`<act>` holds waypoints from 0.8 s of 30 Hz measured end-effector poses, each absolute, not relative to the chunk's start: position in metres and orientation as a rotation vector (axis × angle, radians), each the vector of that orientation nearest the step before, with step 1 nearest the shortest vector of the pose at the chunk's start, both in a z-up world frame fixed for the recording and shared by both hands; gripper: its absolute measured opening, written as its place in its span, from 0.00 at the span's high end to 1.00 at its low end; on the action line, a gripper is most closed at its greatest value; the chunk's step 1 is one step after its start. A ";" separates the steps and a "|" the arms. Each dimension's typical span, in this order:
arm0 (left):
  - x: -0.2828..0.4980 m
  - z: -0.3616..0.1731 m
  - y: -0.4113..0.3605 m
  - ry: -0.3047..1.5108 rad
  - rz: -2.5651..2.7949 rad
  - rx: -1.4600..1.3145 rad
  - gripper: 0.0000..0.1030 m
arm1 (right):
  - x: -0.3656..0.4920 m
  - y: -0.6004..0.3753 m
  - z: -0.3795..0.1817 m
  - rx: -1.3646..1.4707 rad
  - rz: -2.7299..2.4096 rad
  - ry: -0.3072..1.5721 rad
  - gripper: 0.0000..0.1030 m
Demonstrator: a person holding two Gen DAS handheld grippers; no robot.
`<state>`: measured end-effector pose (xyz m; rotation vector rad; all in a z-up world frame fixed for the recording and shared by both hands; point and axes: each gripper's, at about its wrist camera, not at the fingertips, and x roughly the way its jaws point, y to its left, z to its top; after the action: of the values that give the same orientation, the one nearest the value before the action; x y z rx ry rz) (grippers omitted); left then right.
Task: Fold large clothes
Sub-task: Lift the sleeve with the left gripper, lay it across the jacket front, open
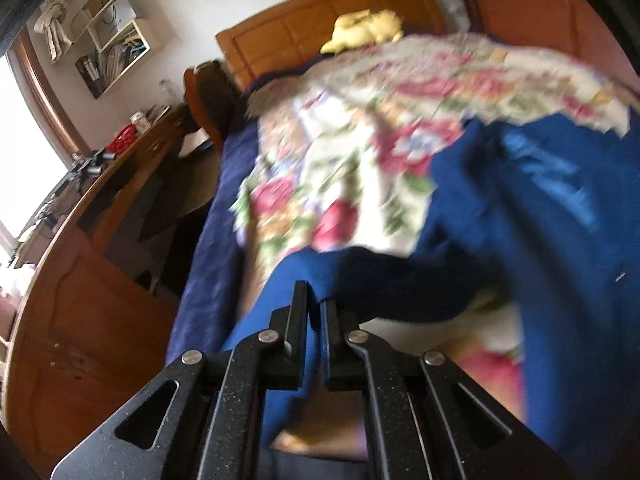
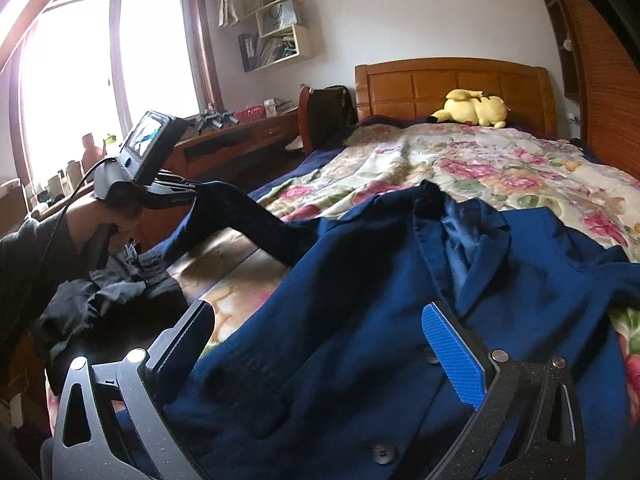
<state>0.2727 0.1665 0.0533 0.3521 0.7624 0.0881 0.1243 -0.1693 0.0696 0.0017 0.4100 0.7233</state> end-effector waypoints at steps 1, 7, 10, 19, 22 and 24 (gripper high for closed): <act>0.270 0.058 0.157 0.747 0.071 0.341 0.94 | 0.123 -0.174 0.071 0.009 0.717 0.407 0.00; 0.261 0.066 0.097 0.705 -0.033 0.304 0.94 | 0.118 -0.208 0.079 0.060 0.673 0.380 0.00; 0.256 0.073 0.062 0.690 -0.078 0.314 0.94 | 0.111 -0.222 0.081 0.077 0.651 0.365 0.00; 0.228 0.081 -0.003 0.674 -0.158 0.331 0.94 | 0.113 -0.230 0.083 0.103 0.627 0.364 0.00; 0.217 0.075 -0.012 0.686 -0.206 0.346 0.91 | 0.111 -0.228 0.084 0.099 0.627 0.364 0.00; 0.211 0.073 -0.014 0.690 -0.213 0.356 0.89 | 0.112 -0.231 0.085 0.095 0.621 0.364 0.00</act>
<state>0.2113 -0.0141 0.0725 0.3563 0.6896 -0.2133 0.1120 -0.2315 0.0853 0.0948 0.3637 0.6209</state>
